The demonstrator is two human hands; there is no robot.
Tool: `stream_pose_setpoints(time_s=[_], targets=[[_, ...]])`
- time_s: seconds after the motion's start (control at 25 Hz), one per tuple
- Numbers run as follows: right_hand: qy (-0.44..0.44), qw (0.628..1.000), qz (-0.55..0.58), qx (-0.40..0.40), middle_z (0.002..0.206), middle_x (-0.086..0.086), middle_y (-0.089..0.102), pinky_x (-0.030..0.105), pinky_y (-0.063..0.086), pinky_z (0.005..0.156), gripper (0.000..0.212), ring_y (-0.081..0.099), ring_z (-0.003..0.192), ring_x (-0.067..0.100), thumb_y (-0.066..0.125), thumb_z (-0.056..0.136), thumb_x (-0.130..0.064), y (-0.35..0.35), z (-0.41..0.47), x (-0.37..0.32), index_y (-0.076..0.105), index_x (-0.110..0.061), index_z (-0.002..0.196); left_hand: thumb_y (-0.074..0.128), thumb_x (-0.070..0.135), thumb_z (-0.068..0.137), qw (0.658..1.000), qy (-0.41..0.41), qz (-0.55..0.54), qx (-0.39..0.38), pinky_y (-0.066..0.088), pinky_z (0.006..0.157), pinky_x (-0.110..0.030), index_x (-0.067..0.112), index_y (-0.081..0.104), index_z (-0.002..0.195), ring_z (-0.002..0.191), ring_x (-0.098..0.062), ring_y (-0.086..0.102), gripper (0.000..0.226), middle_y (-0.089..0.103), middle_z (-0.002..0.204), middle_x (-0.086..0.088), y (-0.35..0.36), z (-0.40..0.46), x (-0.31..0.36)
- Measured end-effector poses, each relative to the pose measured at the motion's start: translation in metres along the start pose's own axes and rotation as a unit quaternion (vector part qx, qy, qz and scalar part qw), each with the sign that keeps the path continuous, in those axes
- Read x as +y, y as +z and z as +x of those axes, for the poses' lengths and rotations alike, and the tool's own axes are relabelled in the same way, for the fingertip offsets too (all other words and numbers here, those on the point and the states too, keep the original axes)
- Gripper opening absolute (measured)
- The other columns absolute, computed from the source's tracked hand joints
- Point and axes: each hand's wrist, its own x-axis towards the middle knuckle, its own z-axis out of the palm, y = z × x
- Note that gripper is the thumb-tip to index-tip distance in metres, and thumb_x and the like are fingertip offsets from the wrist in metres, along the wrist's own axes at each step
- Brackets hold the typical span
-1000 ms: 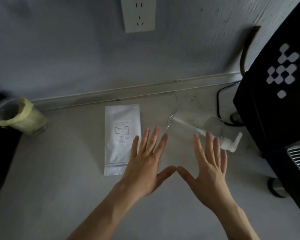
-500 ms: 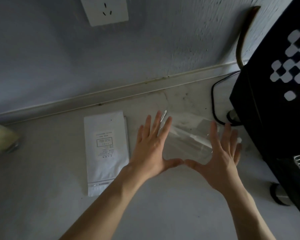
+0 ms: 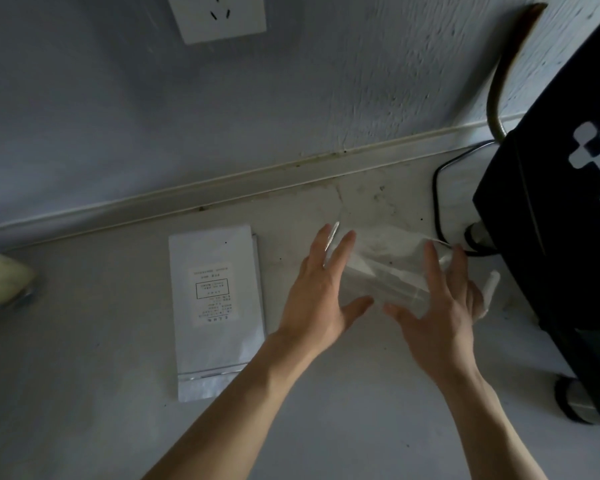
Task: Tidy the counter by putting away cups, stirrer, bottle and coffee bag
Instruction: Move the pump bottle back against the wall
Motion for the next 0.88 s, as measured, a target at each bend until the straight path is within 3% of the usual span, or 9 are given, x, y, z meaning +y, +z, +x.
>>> stream_pose_setpoints(time_s=[0.2, 0.36, 0.44, 0.52, 0.6, 0.72, 0.88], targets=[[-0.079, 0.996, -0.013, 0.046, 0.156, 0.029, 0.024, 0.067, 0.025, 0.106, 0.107, 0.024, 0.133, 0.034, 0.094, 0.055, -0.020, -0.011, -0.004, -0.014, 0.040, -0.014, 0.146, 0.087, 0.041, 0.072, 0.999, -0.021, -0.007, 0.022, 0.055, 0.096, -0.041, 0.028, 0.024, 0.153, 0.135, -0.034, 0.049, 0.103, 0.022, 0.161, -0.009, -0.009, -0.008, -0.004], [-0.145, 0.988, -0.030, 0.048, 0.156, 0.027, 0.026, 0.061, 0.018, 0.111, 0.110, 0.023, 0.138, 0.033, 0.096, 0.048, -0.016, -0.028, -0.005, -0.027, 0.045, -0.014, 0.145, 0.086, 0.047, 0.069, 0.999, -0.027, 0.020, 0.003, 0.059, 0.091, -0.045, 0.033, 0.011, 0.157, 0.135, -0.036, 0.051, 0.116, 0.008, 0.168, -0.004, -0.028, -0.011, 0.000], [-0.189, 0.980, -0.048, 0.030, 0.157, 0.025, 0.027, 0.051, 0.009, 0.115, 0.110, 0.025, 0.139, 0.037, 0.097, 0.047, -0.016, -0.035, -0.006, -0.035, 0.046, -0.016, 0.144, 0.085, 0.050, 0.066, 0.999, -0.038, 0.019, -0.025, 0.053, 0.100, -0.048, 0.037, -0.001, 0.157, 0.147, -0.036, 0.034, 0.126, -0.008, 0.169, 0.004, -0.036, -0.014, 0.002], [-0.233, 0.970, -0.063, 0.007, 0.157, 0.023, 0.028, 0.046, 0.004, 0.116, 0.109, 0.028, 0.138, 0.040, 0.097, 0.046, -0.017, -0.042, -0.008, -0.040, 0.047, -0.020, 0.143, 0.085, 0.051, 0.061, 0.997, -0.049, 0.021, -0.052, 0.036, 0.115, -0.054, 0.039, -0.012, 0.155, 0.155, -0.032, 0.005, 0.136, -0.017, 0.167, 0.011, -0.042, -0.018, 0.005], [-0.268, 0.961, -0.074, -0.008, 0.158, 0.019, 0.027, 0.045, 0.004, 0.117, 0.112, 0.029, 0.139, 0.039, 0.097, 0.045, -0.018, -0.049, -0.008, -0.043, 0.045, -0.026, 0.143, 0.086, 0.053, 0.058, 0.997, -0.026, 0.040, -0.054, 0.019, 0.123, -0.056, 0.035, -0.012, 0.156, 0.155, -0.029, -0.006, 0.139, -0.008, 0.168, 0.006, -0.047, -0.023, 0.008], [-0.289, 0.952, -0.094, -0.025, 0.160, 0.014, 0.024, 0.046, -0.003, 0.119, 0.117, 0.025, 0.144, 0.034, 0.096, 0.045, -0.019, -0.057, -0.008, -0.046, 0.039, -0.030, 0.146, 0.090, 0.051, 0.053, 1.000, -0.002, 0.026, -0.018, 0.027, 0.121, -0.050, 0.022, 0.009, 0.156, 0.150, -0.026, 0.018, 0.134, 0.024, 0.159, -0.004, -0.052, -0.029, 0.012], [-0.293, 0.952, -0.076, -0.035, 0.162, 0.009, 0.022, 0.055, -0.006, 0.118, 0.109, 0.014, 0.151, 0.028, 0.093, 0.054, -0.014, -0.056, -0.014, -0.050, 0.039, -0.031, 0.146, 0.089, 0.049, 0.049, 1.000, -0.014, -0.015, 0.020, 0.035, 0.117, -0.047, 0.021, 0.019, 0.153, 0.143, -0.021, 0.027, 0.128, 0.030, 0.152, -0.001, -0.053, -0.036, 0.010]])
